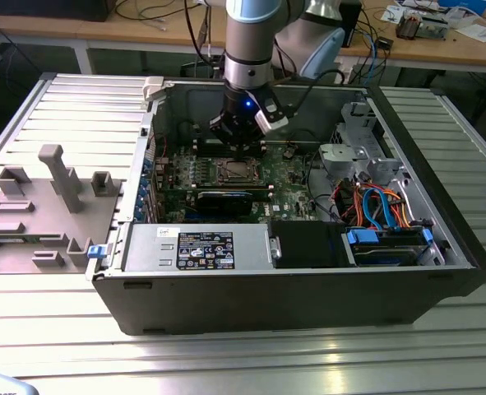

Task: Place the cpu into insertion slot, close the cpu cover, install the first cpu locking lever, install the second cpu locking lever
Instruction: 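Install the first cpu locking lever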

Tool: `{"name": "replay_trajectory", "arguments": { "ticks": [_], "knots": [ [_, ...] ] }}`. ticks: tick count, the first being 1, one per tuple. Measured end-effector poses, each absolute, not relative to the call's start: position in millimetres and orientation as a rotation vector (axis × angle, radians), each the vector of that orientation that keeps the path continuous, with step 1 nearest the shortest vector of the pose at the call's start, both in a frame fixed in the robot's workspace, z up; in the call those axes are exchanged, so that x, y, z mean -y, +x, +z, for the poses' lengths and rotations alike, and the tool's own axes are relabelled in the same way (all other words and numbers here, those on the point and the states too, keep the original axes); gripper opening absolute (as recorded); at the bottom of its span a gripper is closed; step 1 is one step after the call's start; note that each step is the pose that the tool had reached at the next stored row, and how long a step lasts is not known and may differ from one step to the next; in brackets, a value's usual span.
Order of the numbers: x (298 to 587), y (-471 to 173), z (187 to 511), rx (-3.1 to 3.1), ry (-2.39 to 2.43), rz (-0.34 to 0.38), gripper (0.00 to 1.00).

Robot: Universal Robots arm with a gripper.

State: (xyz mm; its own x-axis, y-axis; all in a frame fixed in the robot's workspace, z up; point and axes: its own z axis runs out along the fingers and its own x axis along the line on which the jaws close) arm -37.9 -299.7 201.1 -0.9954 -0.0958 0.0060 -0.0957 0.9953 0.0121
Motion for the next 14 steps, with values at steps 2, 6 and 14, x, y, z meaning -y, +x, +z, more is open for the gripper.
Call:
{"name": "replay_trajectory", "arguments": {
  "ticks": [2,6,14],
  "knots": [
    [299,-32,201,3.130,0.150,-0.020,0.11],
    [299,-20,201,3.125,0.151,-0.020,0.11],
    [300,-20,211,3.125,0.151,-0.020,0.11]
  ]
}}
